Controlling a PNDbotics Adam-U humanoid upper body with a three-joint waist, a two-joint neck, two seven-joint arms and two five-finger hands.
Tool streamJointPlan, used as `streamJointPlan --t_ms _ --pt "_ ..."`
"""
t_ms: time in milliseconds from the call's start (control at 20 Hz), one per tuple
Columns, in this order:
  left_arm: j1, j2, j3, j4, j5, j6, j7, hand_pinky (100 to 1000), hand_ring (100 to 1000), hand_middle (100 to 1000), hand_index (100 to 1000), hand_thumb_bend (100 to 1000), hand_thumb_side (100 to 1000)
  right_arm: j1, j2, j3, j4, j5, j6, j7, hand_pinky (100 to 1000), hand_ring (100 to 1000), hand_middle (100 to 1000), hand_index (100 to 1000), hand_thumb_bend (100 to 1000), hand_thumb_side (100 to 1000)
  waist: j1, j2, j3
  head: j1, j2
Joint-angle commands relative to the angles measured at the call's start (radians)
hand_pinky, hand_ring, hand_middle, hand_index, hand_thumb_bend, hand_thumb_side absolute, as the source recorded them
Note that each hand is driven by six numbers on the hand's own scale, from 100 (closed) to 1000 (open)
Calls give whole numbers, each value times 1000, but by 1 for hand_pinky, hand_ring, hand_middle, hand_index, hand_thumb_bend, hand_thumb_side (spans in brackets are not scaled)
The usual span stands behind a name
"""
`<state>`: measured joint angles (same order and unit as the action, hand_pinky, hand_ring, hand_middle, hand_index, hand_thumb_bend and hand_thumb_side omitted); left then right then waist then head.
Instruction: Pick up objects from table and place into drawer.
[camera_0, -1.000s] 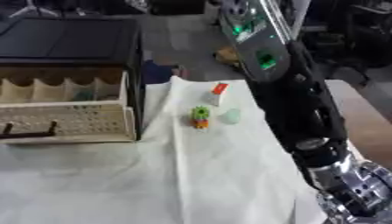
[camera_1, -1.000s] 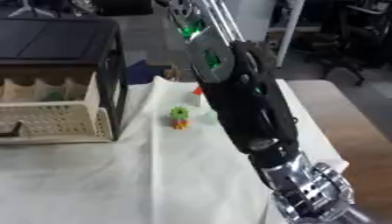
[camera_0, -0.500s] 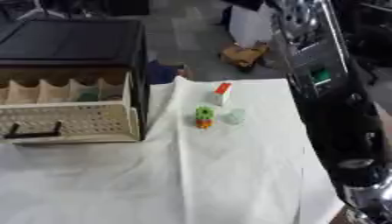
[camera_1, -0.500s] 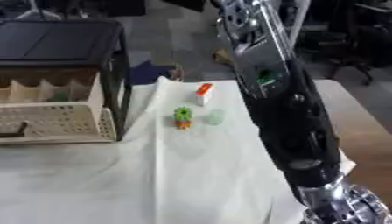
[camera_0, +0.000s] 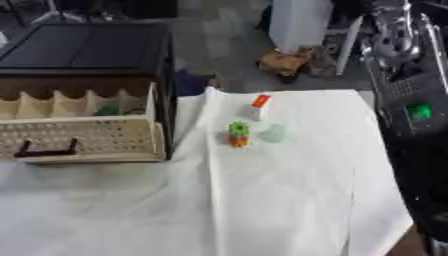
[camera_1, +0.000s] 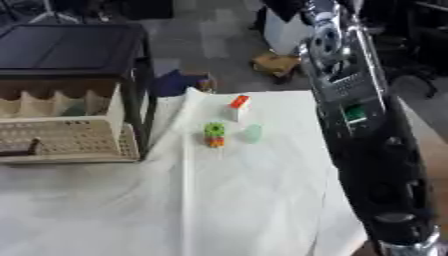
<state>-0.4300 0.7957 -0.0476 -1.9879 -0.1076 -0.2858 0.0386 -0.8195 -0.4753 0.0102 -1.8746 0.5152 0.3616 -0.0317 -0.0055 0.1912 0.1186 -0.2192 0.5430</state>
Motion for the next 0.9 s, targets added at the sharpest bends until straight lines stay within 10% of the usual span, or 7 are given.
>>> streamJointPlan --t_ms 50,900 --pt "-5 83 -5 -12 -49 -40 -54 311 387 385 635 100 1000 16 -44 -21 -45 -31 4 -79 546 592 540 755 100 976 8 -16 0 4 -3" --pt "29 218 -114 -12 -150 -38 -391 325 475 452 658 100 1000 139 -61 -49 -93 -128 3 -245 555 597 560 758 100 988 22 -7 -13 29 -11"
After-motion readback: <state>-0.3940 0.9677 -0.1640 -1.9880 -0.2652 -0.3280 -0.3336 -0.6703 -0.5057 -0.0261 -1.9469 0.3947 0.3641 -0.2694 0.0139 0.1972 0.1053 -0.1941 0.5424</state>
